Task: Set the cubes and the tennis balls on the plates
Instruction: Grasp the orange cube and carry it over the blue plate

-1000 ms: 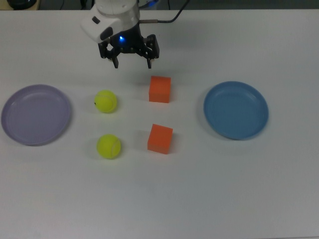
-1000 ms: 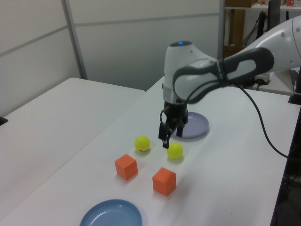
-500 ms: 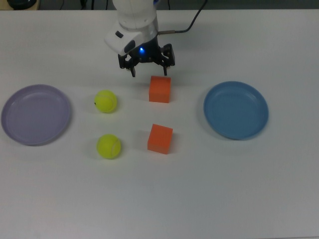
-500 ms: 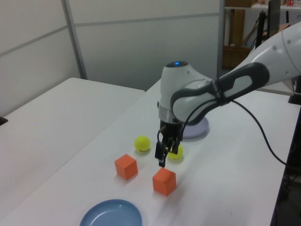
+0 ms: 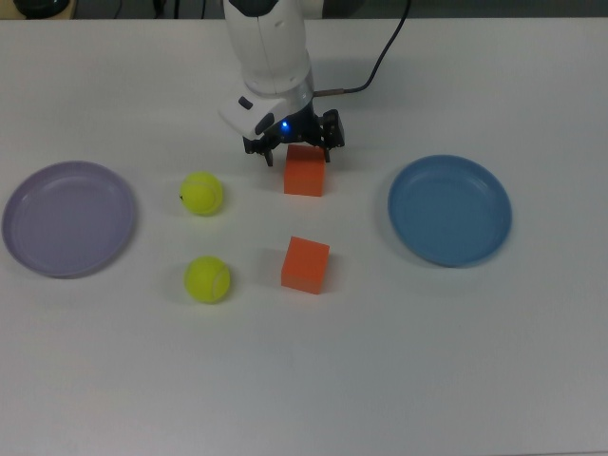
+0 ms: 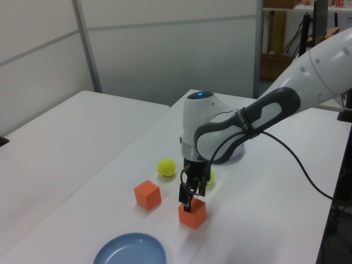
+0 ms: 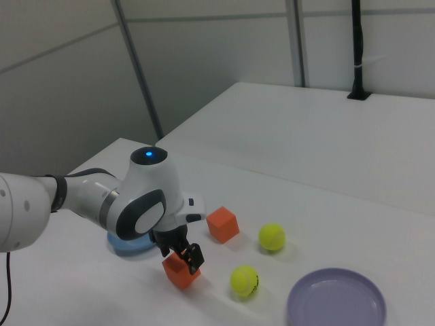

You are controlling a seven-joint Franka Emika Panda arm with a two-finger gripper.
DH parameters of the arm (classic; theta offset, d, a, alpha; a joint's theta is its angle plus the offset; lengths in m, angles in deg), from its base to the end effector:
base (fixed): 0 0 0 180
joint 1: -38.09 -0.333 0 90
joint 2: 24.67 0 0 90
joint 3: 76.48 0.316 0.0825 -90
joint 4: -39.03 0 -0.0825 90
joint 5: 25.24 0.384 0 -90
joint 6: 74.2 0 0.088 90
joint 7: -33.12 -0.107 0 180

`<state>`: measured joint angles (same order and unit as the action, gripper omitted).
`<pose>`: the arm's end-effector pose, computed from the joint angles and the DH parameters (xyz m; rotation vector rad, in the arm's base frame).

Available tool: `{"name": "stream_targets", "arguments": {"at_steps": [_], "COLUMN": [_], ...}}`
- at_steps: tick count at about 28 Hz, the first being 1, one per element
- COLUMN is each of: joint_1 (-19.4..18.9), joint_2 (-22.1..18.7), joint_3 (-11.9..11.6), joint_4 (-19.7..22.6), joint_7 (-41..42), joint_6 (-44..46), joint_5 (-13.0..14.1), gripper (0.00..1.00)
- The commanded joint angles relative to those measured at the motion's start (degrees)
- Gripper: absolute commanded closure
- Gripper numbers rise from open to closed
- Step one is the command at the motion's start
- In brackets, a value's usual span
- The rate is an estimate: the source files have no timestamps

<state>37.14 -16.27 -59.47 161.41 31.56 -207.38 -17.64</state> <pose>0.5373 0.1743 0.3458 -2.9801 -0.2894 -0.0327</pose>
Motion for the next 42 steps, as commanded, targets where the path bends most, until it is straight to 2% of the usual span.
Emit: {"name": "stream_targets", "arguments": {"at_steps": [1, 10, 12, 18, 19, 20, 23, 26, 28, 31, 39, 42], "joint_1": [-0.1, -0.1, -0.1, -0.1, -0.1, -0.1, -0.1, -0.01, -0.1, -0.19, -0.62, -1.85], "joint_2": [0.92, 1.8, 2.33, 3.03, 3.12, 3.12, 2.68, 1.37, 1.01, 0.75, 1.45, 2.15], "joint_3": [0.83, 1.1, 1.1, 1.27, 1.27, 1.27, 1.53, 3.46, 3.99, 6.19, 11.11, 11.64], "joint_4": [0.66, 0.67, 0.58, 0.05, -0.47, -0.91, -1.97, -3.11, -4.34, -7.15, -12.25, -12.96], "joint_7": [-0.73, -0.9, -0.9, -2.48, -2.57, -2.57, -2.75, -3.1, -3.27, -4.41, -6.26, -6.35], "joint_6": [-2.26, -3.85, -4.02, -4.02, -4.02, -3.94, -3.41, -2.8, -1.57, 1.33, 1.34, 0.9], "joint_5": [1.01, 1.01, 1.01, 1.01, 1.01, 1.01, 1.01, 1.01, 1.01, 0.66, 0.05, -0.48], "gripper": [0.0, 0.0, 0.07, 0.67, 0.81, 0.86, 0.91, 0.94, 0.94, 0.94, 0.94, 0.94]}}
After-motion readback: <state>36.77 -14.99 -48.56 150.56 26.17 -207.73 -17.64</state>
